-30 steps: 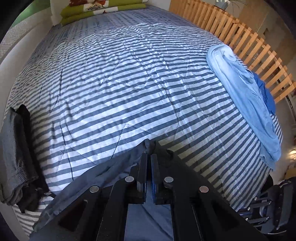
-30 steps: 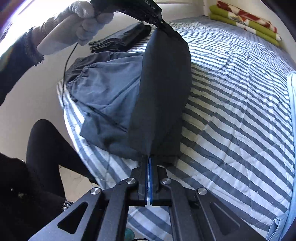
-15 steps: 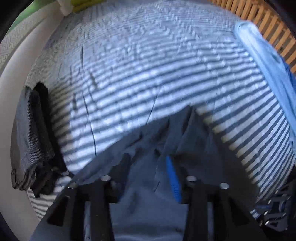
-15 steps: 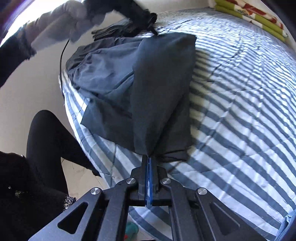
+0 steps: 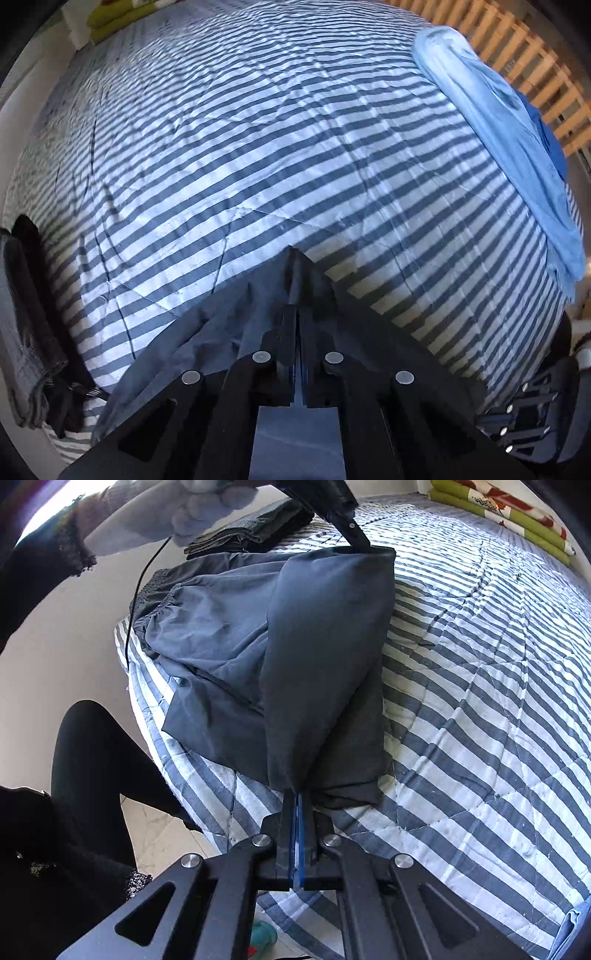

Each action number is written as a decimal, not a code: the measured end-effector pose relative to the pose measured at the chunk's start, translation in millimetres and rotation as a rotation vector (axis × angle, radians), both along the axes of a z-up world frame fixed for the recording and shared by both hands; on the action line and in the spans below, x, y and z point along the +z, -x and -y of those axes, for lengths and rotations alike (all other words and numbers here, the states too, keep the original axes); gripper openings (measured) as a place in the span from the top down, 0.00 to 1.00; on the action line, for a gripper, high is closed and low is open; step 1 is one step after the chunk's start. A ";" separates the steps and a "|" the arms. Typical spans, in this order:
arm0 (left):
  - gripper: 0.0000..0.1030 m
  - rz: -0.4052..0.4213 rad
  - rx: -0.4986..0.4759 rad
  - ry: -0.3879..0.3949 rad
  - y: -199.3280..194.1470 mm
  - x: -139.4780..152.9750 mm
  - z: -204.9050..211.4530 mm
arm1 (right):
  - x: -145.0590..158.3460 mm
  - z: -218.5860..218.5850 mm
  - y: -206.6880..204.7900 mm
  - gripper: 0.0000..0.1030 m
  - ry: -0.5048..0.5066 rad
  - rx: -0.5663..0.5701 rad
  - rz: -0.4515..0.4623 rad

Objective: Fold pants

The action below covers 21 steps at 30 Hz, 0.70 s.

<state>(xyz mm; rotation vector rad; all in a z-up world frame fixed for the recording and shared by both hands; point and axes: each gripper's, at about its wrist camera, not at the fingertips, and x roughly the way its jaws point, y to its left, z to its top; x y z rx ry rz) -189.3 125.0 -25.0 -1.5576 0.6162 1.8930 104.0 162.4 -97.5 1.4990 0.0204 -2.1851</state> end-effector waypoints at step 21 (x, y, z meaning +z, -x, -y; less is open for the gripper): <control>0.62 -0.159 0.141 -0.160 51.0 72.7 -27.3 | -6.5 -94.2 3.8 0.96 0.061 -0.243 0.129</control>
